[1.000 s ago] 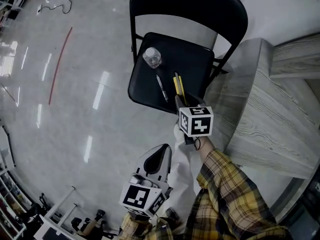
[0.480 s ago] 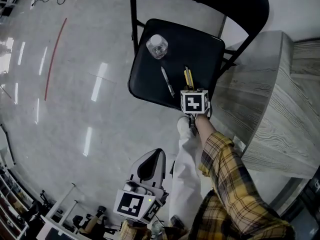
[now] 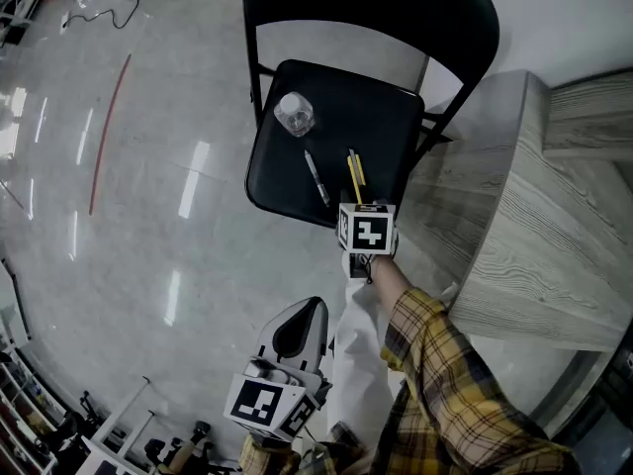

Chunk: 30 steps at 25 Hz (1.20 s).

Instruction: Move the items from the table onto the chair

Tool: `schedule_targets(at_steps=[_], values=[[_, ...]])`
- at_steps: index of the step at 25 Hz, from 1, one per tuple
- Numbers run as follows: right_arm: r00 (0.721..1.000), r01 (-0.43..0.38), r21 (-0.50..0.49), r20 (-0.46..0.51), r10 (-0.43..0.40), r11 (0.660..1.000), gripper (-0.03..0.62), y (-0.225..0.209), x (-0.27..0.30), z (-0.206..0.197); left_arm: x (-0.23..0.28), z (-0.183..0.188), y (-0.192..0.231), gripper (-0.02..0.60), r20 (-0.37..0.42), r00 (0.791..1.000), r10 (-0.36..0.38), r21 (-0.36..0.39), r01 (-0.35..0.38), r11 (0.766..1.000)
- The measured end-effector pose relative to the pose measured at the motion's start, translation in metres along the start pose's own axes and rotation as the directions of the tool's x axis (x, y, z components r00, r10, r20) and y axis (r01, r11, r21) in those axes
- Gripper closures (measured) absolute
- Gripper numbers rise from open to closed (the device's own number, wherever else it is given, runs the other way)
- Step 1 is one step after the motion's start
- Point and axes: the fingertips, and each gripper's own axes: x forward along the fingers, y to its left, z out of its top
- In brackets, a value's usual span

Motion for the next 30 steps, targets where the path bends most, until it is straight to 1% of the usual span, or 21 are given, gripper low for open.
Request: schedule_targets(at_steps=[2,4,6,8,10,12,15,17,20,22,23,25,27,30], values=[[0.996,-0.075,0.053,0.044,0.073,0.996,0.467,0.022,-0.034,0.01,-0.006,0.016,-0.011,0.577,0.02,1.0,-0.002,0.001,0.002,1.0],[0.982,-0.163,0.086,0.108,0.153,0.983,0.467,0.042,-0.074,0.026,-0.014,0.038,-0.026,0.577,0.05,0.999,-0.017,0.029,0.016,0.999],[0.959,-0.252,0.105,0.161,0.234,0.962,0.476,0.058,-0.121,0.042,-0.026,0.063,-0.045,0.577,0.08,0.996,-0.033,0.085,0.026,0.996],[0.927,-0.335,0.114,0.215,0.306,0.935,0.492,0.072,-0.171,0.06,-0.041,0.089,-0.066,0.577,0.112,0.993,-0.042,0.144,0.026,0.989],[0.891,-0.4,0.109,0.279,0.358,0.91,0.515,0.081,-0.225,0.082,-0.059,0.112,-0.089,0.577,0.149,0.987,-0.05,0.178,0.023,0.984],[0.847,-0.455,0.094,0.35,0.399,0.885,0.538,0.086,-0.281,0.103,-0.076,0.131,-0.114,0.577,0.181,0.981,-0.063,0.191,0.027,0.981],[0.767,-0.521,0.046,0.465,0.443,0.853,0.558,0.081,-0.372,0.132,-0.099,0.154,-0.162,0.577,0.213,0.972,-0.099,0.222,0.051,0.974],[0.71,-0.546,-0.003,0.529,0.465,0.838,0.569,0.071,-0.433,0.146,-0.11,0.168,-0.202,0.577,0.226,0.964,-0.139,0.27,0.075,0.96],[0.642,-0.56,-0.065,0.596,0.482,0.826,0.574,0.039,-0.516,0.151,-0.112,0.177,-0.27,0.577,0.225,0.949,-0.223,0.357,0.133,0.925],[0.61,-0.546,-0.089,0.64,0.468,0.833,0.576,0.0,-0.563,0.144,-0.103,0.172,-0.318,0.577,0.212,0.936,-0.282,0.4,0.18,0.899],[0.597,-0.531,-0.096,0.664,0.451,0.842,0.576,-0.025,-0.586,0.14,-0.097,0.167,-0.344,0.577,0.201,0.928,-0.312,0.42,0.206,0.884],[0.577,-0.487,-0.1,0.709,0.405,0.868,0.576,-0.078,-0.629,0.131,-0.085,0.157,-0.399,0.577,0.171,0.912,-0.373,0.465,0.259,0.846],[0.565,-0.444,-0.085,0.746,0.353,0.892,0.576,-0.134,-0.667,0.121,-0.073,0.144,-0.452,0.577,0.146,0.898,-0.415,0.5,0.295,0.814],[0.565,-0.381,-0.035,0.782,0.263,0.924,0.576,-0.224,-0.714,0.095,-0.051,0.112,-0.528,0.577,0.107,0.881,-0.46,0.515,0.347,0.784]])
